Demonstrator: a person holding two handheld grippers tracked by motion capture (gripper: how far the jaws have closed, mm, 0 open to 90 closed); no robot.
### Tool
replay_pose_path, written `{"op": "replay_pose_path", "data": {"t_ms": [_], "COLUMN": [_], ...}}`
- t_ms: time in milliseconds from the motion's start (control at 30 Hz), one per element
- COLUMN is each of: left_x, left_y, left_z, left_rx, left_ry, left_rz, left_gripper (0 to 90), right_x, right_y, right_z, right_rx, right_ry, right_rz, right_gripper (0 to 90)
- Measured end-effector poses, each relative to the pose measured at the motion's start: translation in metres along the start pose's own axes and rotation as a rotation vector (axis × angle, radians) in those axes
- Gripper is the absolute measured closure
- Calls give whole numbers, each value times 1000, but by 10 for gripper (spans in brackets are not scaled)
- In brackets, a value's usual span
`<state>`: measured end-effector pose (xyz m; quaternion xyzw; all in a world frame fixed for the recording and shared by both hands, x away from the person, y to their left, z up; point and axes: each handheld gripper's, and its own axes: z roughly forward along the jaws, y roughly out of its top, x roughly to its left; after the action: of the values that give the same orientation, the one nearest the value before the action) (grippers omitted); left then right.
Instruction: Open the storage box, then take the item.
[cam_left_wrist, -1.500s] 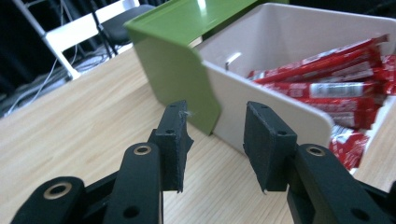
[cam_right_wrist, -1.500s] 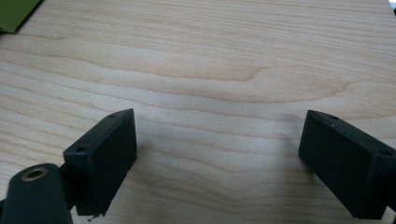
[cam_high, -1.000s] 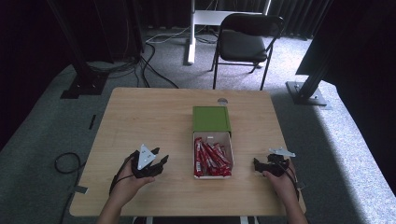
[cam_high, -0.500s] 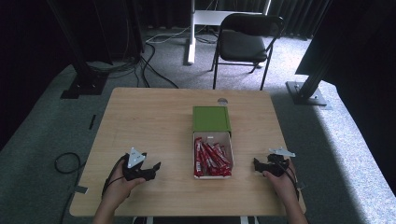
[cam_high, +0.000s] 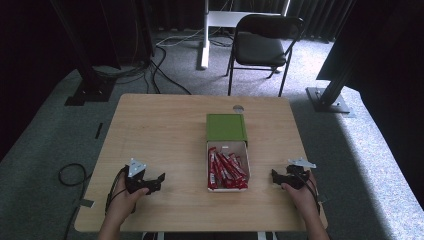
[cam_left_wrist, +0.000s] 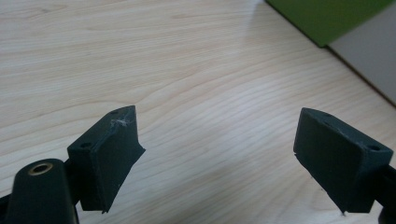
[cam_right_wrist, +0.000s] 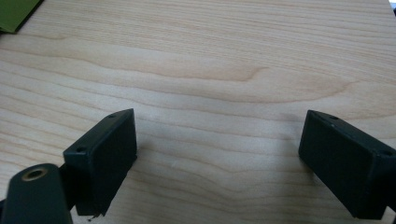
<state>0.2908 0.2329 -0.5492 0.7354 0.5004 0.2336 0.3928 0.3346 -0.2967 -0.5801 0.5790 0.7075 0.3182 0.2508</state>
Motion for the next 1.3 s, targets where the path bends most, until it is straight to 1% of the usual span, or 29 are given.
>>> {"op": "replay_pose_path", "data": {"t_ms": [33, 67, 100, 167, 267, 400, 467, 500, 567, 633, 700, 767, 1000, 1067, 1300], "left_x": [2, 4, 5, 9, 14, 20, 21, 23, 25, 26, 27, 27, 28, 28, 28], "left_y": [-1, -2, -4, -7, -10, -14, -15, -18, -20, -21, -21, -21, -21, -21, -21], "left_z": [0, 0, 1, 1, 2, 3, 3, 4, 5, 6, 6, 7, 8, 9, 9], "left_rx": [5, 19, 29, 54, 70, 97, 105, 121, 125, 139, 140, 144, 152, 160, 160], "left_ry": [14, 24, 36, 68, 107, 135, 140, 147, 160, 171, 177, 182, 192, 193, 194], "left_rz": [-13, -19, -14, -18, -27, -44, -45, -49, -62, -57, -60, -55, -63, -65, -66], "left_gripper": [150, 125, 105, 102, 101, 101, 101, 101, 101, 101, 101, 101, 82, 35, 32], "right_x": [0, 0, 0, 0, 0, 0, 0, 0, 0, 0, 1, 1, 1, 1, 1], "right_y": [0, 0, 0, 0, 0, 0, 0, 0, 0, 0, 0, 0, 0, 0, 0], "right_z": [0, 0, 0, 0, 0, 0, 0, 0, 0, 0, 0, 0, 0, 0, 0], "right_rx": [0, 0, 0, 0, 0, 0, 0, -1, -1, -2, -1, -2, 1, 1, 1], "right_ry": [0, 0, 0, 1, 0, 1, 3, 6, 7, 9, 16, 18, 19, 21, 21], "right_rz": [0, 0, 0, -1, -1, -1, -2, -7, -8, -9, -14, -18, -20, -22, -22], "right_gripper": [108, 108, 108, 108, 108, 107, 107, 107, 107, 107, 107, 107, 104, 104, 104]}}
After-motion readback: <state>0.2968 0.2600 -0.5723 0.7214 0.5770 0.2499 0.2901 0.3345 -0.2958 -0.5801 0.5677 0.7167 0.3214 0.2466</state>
